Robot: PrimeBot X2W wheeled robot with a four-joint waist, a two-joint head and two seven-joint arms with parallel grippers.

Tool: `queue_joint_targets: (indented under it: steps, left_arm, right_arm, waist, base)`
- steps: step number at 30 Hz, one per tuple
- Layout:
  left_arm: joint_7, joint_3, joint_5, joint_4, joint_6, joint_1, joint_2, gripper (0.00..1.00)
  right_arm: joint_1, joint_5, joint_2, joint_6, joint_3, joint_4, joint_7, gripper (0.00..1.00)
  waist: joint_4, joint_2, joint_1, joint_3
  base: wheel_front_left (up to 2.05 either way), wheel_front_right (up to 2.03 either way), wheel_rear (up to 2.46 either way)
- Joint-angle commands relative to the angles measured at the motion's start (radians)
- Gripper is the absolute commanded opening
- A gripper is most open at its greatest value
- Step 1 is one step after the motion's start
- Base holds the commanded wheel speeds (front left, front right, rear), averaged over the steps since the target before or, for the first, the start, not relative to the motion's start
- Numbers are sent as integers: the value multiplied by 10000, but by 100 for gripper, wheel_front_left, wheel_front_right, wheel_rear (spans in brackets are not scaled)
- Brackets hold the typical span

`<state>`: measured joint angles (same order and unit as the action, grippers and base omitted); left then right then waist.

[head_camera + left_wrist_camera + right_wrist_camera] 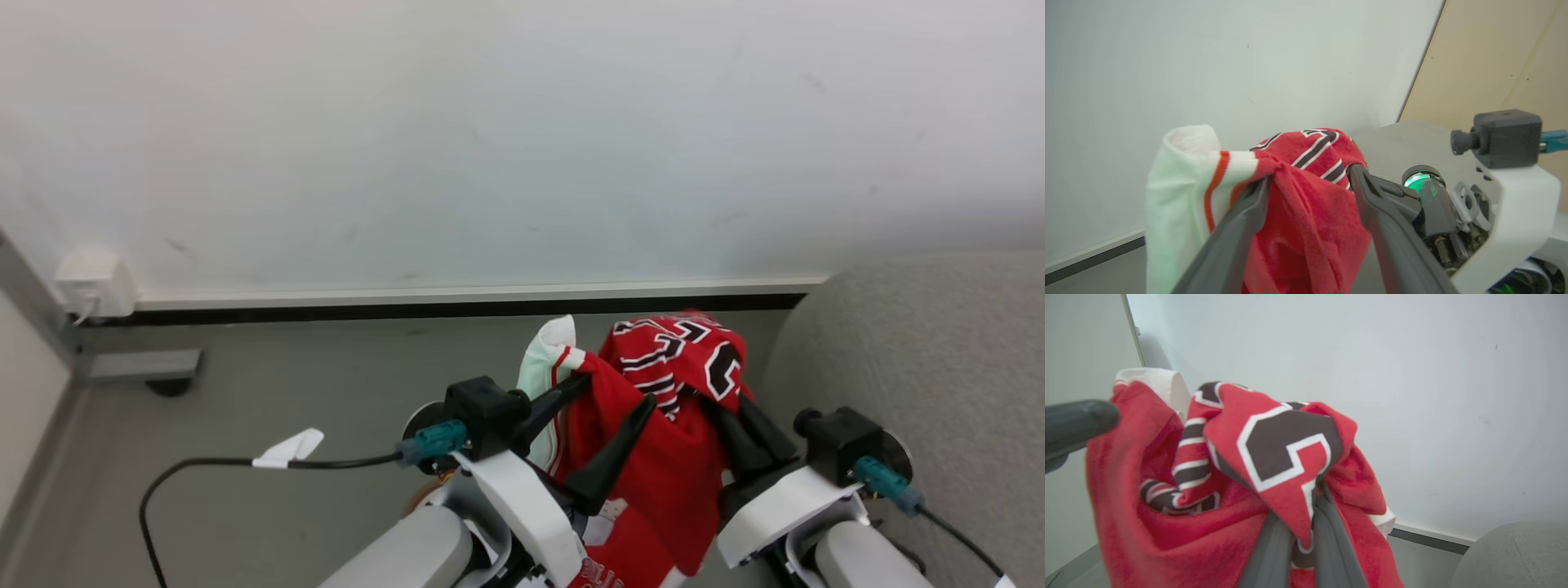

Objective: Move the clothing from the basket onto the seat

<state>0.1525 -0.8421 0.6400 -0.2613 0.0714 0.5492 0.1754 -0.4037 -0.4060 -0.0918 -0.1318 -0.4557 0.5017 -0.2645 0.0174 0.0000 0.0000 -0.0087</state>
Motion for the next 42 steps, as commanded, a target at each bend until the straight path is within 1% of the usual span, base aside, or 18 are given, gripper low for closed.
queue_joint_targets:
  steps: [1,10,18,22,26,30,34,39,42]
  left_arm:
    - [97,7,11,64,47,-142,81,100]
    - [308,-275,-170,241,151,-320,301,100]
    - [430,-546,-347,231,235,-306,425,100]
    - [519,-635,-517,110,203,-239,511,100]
    - [643,-677,-621,-93,103,-263,541,100]
    - [732,-726,-718,-246,117,-253,551,100]
    - [820,-733,-796,-364,123,-143,510,100]
    - [908,-728,-899,-465,105,16,453,100]
    - [934,-759,-1009,-502,132,154,496,100]
  right_arm:
    - [3,113,-82,21,94,-85,2,0]
    - [121,621,-488,21,1339,-853,1,0]
    - [310,1101,-1059,21,2697,-1850,1,0]
    - [542,1299,-1251,21,3233,-2295,2,0]
    - [790,1384,-1263,21,3532,-2599,52,0]
    - [1038,1450,-1119,22,3611,-2898,147,0]
    - [1160,1467,-1081,22,3673,-3046,218,0]
    - [1002,1427,-1026,22,3715,-3086,288,0]
    - [636,1298,-1197,22,3659,-3075,390,0]
  waist:
    - [-418,0,0,96]
    - [-2014,0,0,341]
    - [-3424,0,0,568]
    - [-4001,0,0,649]
    - [-4463,0,0,700]
    - [-4743,0,0,774]
    - [-4810,0,0,861]
    - [-4677,0,0,1028]
    - [-4506,0,0,1253]
  base:
    - [0,0,0]
    - [0,0,0]
    - [0,0,0]
    - [0,0,0]
    - [0,0,0]
    - [0,0,0]
    - [0,0,0]
    - [0,0,0]
    - [0,0,0]
